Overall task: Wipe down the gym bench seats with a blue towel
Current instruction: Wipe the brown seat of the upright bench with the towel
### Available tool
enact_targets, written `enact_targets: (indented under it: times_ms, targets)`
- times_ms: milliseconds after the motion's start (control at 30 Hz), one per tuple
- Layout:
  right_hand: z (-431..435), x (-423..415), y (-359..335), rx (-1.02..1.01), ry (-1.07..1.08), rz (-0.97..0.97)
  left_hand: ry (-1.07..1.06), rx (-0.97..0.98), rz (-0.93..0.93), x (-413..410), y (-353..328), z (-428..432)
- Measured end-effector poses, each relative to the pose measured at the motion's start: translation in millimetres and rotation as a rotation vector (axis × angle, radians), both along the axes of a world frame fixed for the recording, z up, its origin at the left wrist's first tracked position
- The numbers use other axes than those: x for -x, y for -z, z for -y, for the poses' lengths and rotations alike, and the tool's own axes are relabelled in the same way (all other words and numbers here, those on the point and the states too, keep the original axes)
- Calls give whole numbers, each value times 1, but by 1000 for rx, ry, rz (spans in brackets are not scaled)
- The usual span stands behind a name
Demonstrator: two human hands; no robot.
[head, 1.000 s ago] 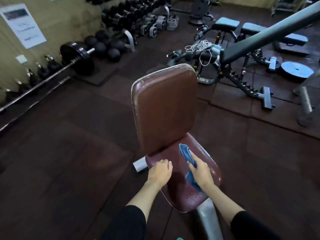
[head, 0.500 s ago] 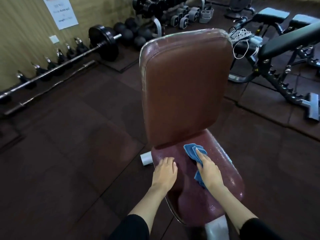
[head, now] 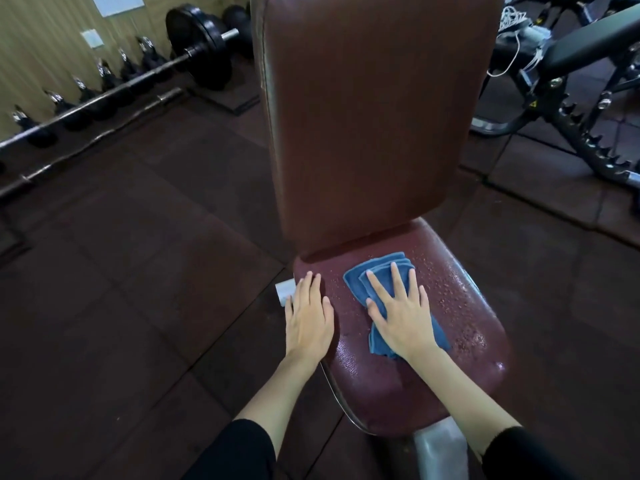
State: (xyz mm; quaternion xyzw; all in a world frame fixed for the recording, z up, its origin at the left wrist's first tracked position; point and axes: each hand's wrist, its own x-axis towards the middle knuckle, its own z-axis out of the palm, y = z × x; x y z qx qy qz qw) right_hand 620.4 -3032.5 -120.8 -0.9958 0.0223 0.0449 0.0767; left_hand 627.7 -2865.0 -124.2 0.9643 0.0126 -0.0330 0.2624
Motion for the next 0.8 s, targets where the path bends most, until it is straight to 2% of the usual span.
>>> enact_targets:
  times_ms: [133,267,400,533,600,800]
  targets:
    - [-12,-12,2,-45,89,55,-47,52,-2,-4,6,-5]
    - [-36,-25,4,-78,114,83,-120,270,-28,-6,10,-10]
    - [-64,-24,6,-23,-155,100,-153,421,-37,-5,12,-14]
    - [-41,-29,6,-43,-330,120,-138,391,-33,-7,17,-18]
    - [-16,-41,9,-37,-266,107,-131,359,-22,-10,20,-18]
    - [53,-93,18,-32,193,135,-122,353,-4,-14,28,-12]
